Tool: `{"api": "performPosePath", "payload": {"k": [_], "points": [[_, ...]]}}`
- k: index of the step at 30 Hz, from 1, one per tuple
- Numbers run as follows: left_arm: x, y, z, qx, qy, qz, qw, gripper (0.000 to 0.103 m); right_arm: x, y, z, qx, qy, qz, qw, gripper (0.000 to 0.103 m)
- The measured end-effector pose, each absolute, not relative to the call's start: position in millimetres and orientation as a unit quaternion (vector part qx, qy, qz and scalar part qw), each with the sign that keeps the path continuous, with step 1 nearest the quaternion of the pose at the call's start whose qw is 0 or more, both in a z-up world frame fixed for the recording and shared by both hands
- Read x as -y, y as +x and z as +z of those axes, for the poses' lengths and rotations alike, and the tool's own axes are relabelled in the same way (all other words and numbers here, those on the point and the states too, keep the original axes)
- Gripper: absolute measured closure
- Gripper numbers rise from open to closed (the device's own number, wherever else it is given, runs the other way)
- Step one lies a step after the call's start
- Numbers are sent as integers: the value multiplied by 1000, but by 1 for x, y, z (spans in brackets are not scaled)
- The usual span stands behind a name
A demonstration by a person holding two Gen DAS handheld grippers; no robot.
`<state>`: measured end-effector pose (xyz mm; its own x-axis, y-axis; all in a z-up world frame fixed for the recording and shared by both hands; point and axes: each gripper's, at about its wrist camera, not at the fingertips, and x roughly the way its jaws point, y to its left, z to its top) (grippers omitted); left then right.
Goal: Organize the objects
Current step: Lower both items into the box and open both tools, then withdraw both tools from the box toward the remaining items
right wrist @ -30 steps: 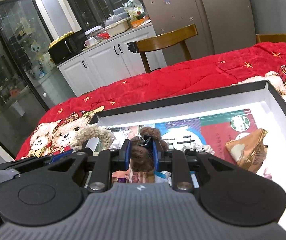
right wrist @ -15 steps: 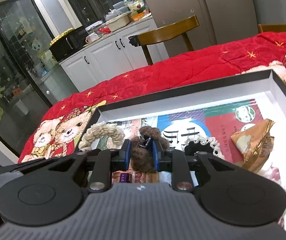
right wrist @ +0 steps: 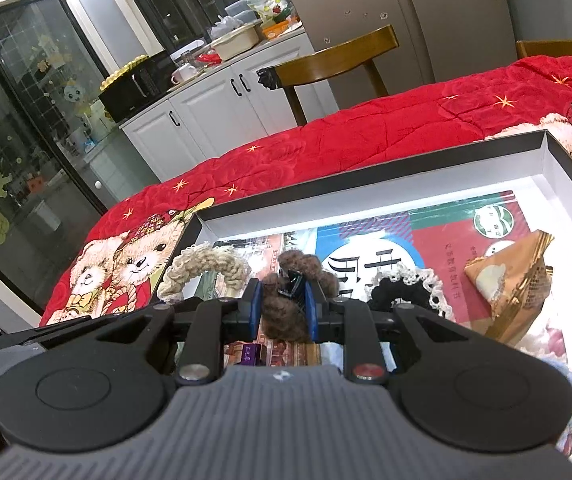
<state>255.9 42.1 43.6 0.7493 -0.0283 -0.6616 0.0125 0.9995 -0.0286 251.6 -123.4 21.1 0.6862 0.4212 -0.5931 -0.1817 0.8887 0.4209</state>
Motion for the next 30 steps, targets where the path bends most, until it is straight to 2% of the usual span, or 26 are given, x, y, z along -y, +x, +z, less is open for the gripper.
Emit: {"api": "performPosePath", "payload": {"k": [8, 14, 16, 18, 19, 20, 21, 24, 30], "points": [[-44, 259, 41, -364, -12, -9, 931, 89, 124, 253, 20, -364, 172, 171, 899, 76], [-48, 260, 44, -372, -19, -13, 928, 87, 128, 256, 21, -371, 183, 181, 892, 69], [-49, 260, 46, -374, -16, -19, 927, 81, 131, 255, 23, -369, 193, 186, 890, 67], [-49, 260, 49, -375, -11, -21, 927, 61, 134, 255, 27, -364, 200, 190, 890, 53], [-51, 259, 51, -374, -12, -20, 927, 57, 136, 254, 31, -359, 203, 192, 890, 50], [-52, 257, 54, -368, -16, -19, 929, 51, 137, 253, 33, -355, 204, 197, 891, 42], [-54, 256, 58, -363, -20, -18, 931, 47, 139, 252, 36, -351, 205, 200, 892, 40], [-64, 253, 69, -353, -37, -14, 935, 43, 142, 250, 45, -340, 210, 204, 894, 38], [-78, 236, 101, -320, -68, -19, 945, 42, 149, 240, 66, -313, 216, 214, 900, 34]]}}
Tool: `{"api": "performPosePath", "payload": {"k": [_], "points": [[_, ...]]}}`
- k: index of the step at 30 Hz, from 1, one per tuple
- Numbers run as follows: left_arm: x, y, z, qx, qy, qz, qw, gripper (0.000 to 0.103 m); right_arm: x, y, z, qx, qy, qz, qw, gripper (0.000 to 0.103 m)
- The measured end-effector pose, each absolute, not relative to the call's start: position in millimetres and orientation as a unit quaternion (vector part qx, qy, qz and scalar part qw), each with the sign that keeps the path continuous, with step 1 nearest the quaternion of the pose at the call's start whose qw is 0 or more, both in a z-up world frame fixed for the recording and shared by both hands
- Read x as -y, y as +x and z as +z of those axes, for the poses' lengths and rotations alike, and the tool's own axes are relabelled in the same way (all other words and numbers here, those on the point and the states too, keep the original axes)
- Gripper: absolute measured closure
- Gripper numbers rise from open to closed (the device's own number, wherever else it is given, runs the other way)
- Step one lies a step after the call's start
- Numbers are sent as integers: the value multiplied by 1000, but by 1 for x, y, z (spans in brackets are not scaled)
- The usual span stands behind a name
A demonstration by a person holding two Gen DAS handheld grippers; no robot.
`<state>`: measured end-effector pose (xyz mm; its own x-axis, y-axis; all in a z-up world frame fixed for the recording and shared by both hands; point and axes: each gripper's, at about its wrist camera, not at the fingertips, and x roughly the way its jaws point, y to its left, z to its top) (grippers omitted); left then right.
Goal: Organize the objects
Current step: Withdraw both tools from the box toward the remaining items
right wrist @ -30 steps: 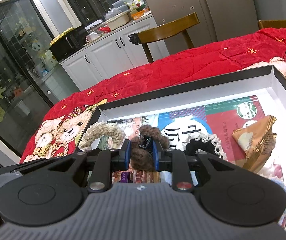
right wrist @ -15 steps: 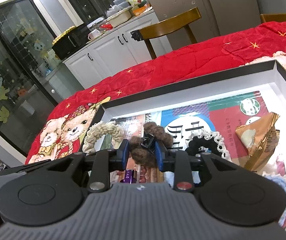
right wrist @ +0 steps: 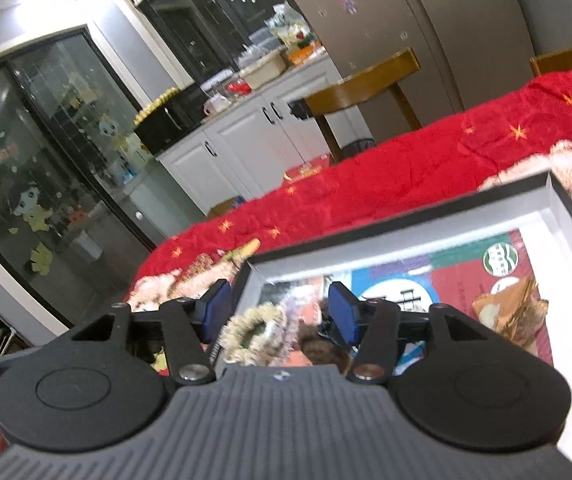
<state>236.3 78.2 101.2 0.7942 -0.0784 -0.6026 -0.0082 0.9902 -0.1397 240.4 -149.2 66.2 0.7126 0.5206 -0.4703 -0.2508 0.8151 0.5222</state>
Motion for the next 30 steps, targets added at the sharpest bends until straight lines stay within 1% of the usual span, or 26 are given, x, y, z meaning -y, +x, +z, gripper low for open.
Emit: {"api": "performPosePath", "payload": {"k": [2, 4, 5, 6, 10, 13, 15, 19, 22, 25, 30], "points": [[-78, 224, 116, -304, -62, -18, 951, 42, 151, 233, 77, -302, 216, 215, 903, 34], [-76, 207, 131, -285, -60, -24, 956, 42, 154, 222, 89, -289, 224, 222, 904, 28], [-75, 193, 138, -272, -59, -26, 960, 38, 157, 216, 95, -282, 231, 225, 904, 22], [-75, 179, 142, -262, -58, -23, 963, 34, 159, 209, 100, -274, 237, 229, 903, 21], [-64, 121, 149, -213, -28, -16, 976, 32, 162, 180, 113, -258, 232, 235, 908, 21], [-56, 85, 137, -198, -4, -18, 980, 32, 159, 157, 118, -242, 216, 226, 918, 18], [-55, 68, 119, -202, 0, -24, 979, 32, 158, 144, 118, -228, 215, 220, 924, 13], [-53, 50, 77, -193, 15, -36, 980, 32, 152, 125, 108, -202, 211, 215, 932, 12], [-54, 51, 51, -208, 11, -50, 977, 32, 141, 118, 89, -193, 169, 220, 941, 12], [-59, 54, 39, -221, 15, -68, 973, 32, 135, 117, 70, -211, 145, 215, 943, 12], [-63, 59, 31, -234, 10, -66, 970, 32, 142, 124, 55, -226, 180, 205, 935, 12]]}}
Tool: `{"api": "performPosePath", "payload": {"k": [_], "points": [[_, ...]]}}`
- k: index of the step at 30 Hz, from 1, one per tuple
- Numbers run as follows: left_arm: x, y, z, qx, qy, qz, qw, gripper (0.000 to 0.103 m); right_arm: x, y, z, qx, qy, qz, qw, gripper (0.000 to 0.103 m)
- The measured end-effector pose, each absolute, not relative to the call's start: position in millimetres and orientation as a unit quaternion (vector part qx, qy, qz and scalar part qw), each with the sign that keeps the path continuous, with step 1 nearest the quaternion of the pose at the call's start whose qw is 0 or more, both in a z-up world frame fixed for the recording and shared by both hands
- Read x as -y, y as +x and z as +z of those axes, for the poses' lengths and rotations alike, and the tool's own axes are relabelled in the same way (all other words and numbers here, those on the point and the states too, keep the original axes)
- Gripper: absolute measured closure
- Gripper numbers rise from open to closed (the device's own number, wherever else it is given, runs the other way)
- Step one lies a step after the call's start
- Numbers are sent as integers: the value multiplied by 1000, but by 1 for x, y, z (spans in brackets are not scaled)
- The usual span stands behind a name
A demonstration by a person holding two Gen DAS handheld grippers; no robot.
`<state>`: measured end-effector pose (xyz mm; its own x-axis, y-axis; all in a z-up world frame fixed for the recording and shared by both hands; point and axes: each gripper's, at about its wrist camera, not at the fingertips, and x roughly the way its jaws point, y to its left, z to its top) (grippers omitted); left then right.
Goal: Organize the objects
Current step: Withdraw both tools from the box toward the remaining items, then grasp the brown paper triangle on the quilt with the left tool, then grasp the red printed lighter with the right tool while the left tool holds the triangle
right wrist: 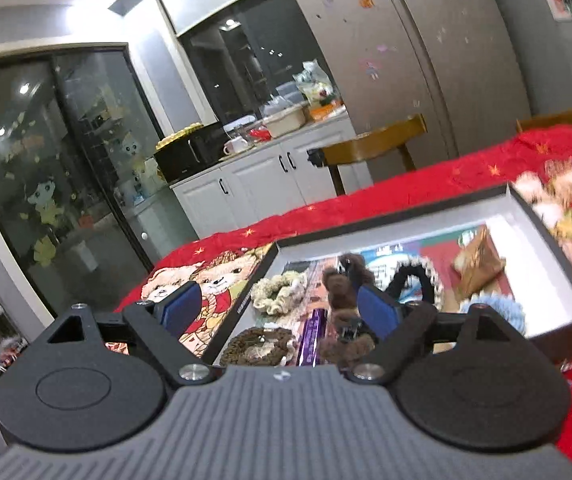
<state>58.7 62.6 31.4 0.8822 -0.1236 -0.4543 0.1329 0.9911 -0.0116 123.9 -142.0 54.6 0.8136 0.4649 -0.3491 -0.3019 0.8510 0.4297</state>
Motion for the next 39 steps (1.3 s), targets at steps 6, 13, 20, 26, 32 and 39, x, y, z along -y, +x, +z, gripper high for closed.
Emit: {"api": "performPosePath", "payload": {"k": [6, 13, 20, 26, 32, 39], "points": [[-65, 73, 19, -258, 3, -65, 964, 32, 137, 119, 43, -232, 166, 203, 937, 12], [-71, 93, 4, -293, -2, -48, 955, 53, 129, 120, 30, -267, 187, 225, 918, 12], [-91, 96, 1, -296, -6, -12, 955, 70, 112, 115, 20, -274, 162, 230, 920, 12], [-97, 96, 1, -295, -10, 4, 956, 71, 95, 107, 17, -278, 125, 228, 924, 12], [-101, 92, 1, -297, -9, 21, 954, 71, 92, 104, 8, -315, 150, 173, 921, 13], [-102, 92, 0, -298, -14, 24, 954, 71, 79, 117, -4, -330, 116, 172, 921, 11]]}}
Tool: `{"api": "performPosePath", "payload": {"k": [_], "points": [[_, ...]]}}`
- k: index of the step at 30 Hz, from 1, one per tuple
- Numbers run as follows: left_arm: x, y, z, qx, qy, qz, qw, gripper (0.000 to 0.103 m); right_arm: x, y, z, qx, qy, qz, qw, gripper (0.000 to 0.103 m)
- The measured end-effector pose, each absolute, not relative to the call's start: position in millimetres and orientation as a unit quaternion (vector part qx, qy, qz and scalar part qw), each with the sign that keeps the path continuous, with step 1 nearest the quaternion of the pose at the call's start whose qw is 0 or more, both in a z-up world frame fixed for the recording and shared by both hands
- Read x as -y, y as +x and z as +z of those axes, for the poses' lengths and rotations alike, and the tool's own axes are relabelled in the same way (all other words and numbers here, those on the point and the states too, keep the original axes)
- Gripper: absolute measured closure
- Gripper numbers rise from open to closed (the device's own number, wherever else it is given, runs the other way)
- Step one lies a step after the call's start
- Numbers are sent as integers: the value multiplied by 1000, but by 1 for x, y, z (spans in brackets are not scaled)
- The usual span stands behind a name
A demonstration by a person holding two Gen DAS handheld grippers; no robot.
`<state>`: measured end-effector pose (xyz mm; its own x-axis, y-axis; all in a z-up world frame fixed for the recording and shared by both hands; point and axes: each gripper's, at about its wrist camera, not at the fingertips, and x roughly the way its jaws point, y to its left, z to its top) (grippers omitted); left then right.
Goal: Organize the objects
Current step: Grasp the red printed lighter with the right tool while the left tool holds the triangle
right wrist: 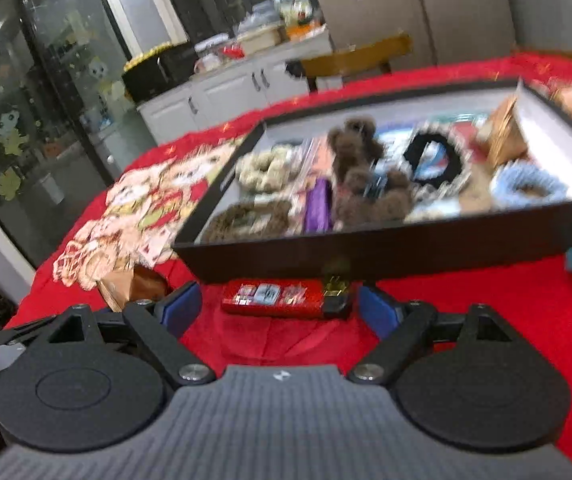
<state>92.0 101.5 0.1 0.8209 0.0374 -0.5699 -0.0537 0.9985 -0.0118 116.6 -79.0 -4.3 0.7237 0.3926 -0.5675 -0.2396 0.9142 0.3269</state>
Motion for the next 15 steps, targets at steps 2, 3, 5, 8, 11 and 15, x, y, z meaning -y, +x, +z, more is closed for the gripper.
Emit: {"api": "performPosePath", "payload": {"k": [2, 3, 5, 8, 11, 15], "points": [[-102, 93, 0, -301, -12, 23, 953, 71, 72, 121, -5, -334, 103, 172, 921, 8], [-102, 94, 0, -302, -6, 25, 953, 71, 71, 121, -5, -333, 105, 171, 921, 5], [-104, 95, 0, -303, -4, 35, 952, 71, 65, 122, -7, -333, 101, 172, 922, 1], [-109, 96, 0, -310, -18, 33, 950, 71, 56, 121, -7, -331, 81, 160, 927, 1], [-103, 94, -1, -306, -2, 39, 951, 71, 51, 121, -8, -325, 70, 154, 930, 1], [-99, 94, -2, -306, 11, 42, 951, 71, 52, 120, -10, -320, 66, 154, 933, 4]]}}
